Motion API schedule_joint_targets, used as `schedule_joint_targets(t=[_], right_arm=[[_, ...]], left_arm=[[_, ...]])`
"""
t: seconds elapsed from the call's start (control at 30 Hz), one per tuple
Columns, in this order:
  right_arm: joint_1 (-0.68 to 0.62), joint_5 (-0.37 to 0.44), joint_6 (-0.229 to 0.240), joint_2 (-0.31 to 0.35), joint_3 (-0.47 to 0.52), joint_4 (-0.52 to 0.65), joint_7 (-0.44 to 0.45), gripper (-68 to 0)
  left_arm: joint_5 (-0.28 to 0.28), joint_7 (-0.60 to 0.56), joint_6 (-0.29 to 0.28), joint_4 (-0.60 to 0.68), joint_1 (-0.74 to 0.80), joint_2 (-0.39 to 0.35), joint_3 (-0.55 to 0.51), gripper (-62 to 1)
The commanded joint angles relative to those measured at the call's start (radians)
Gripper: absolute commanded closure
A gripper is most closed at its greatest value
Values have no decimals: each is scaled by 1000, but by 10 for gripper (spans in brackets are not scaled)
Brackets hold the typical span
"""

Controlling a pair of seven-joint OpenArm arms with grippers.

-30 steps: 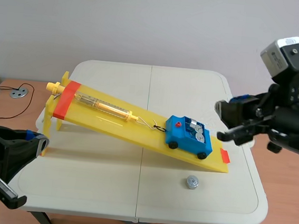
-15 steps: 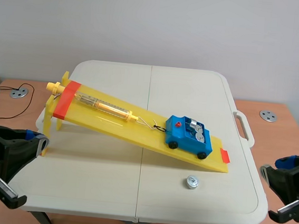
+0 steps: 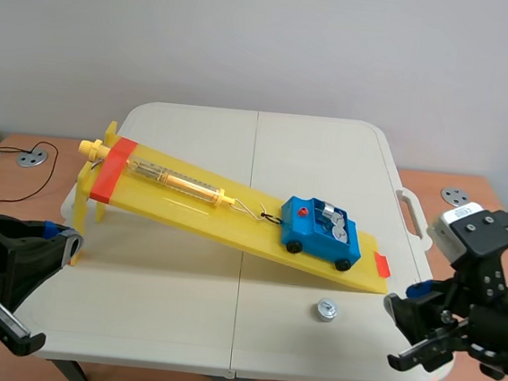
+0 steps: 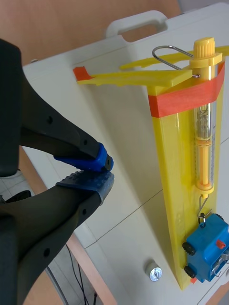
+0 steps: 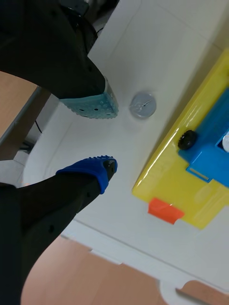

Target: Place the four metal weights on the blue cart on the ramp.

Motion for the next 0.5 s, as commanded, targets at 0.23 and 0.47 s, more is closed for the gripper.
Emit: schedule_joint_targets(t=[0.23,0.47], right_arm=[[174,-31,9,-50,-80,-68,161,-209],[212,-96,-55,-55,-135,-127,206,-209]], left_arm=[[-77,-89,-43,68,-19,8,-12,-29],[-77,-89,-43,68,-19,8,-12,-29]])
